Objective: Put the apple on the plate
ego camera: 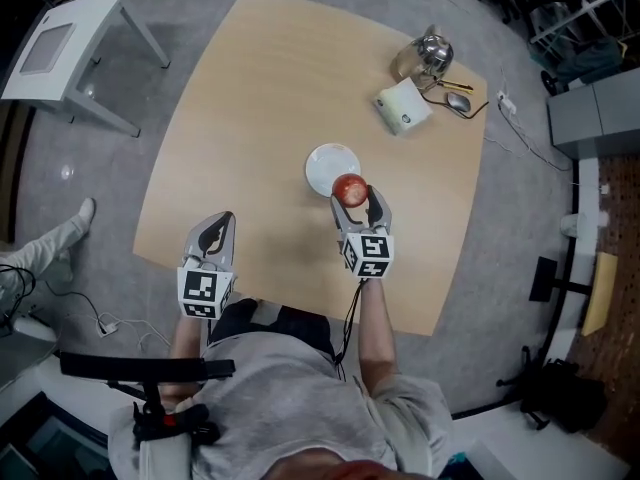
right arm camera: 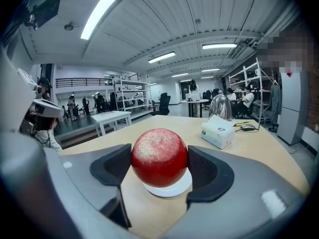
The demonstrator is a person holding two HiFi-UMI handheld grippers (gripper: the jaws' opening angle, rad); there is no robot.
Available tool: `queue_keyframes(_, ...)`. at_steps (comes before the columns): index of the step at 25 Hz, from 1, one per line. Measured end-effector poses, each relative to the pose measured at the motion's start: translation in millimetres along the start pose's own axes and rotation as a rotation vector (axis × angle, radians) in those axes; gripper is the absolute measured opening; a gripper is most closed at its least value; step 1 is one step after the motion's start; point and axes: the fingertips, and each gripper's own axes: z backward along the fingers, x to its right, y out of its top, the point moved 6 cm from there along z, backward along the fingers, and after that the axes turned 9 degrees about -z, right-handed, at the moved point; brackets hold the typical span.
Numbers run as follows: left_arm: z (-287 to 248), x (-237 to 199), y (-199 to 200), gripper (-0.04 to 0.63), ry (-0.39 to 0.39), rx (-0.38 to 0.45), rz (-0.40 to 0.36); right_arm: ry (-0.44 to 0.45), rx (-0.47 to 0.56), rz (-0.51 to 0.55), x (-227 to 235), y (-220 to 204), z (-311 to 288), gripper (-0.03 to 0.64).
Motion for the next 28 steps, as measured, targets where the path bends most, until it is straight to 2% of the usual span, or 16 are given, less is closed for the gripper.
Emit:
queue_keyframes(13,-0.9,-0.4,-13.4,0.02,0.013,-0.059,0.015,0.016,-0.048,-0.003,13.0,-23.0,-44.5,0.359)
queue_keyframes(19,-18.8,1.5,-22.0,0.02,0.018,-0.083,0.024,0.019,-0.081,-0.01,29.7,-41.4,-69.1,0.359)
queue_keyframes(28,-24.5,-2.1,-26.5,0.02,0.026,-0.104,0.037,0.037,-0.119,0.009,30.5,-47.2,-93.7,0.359)
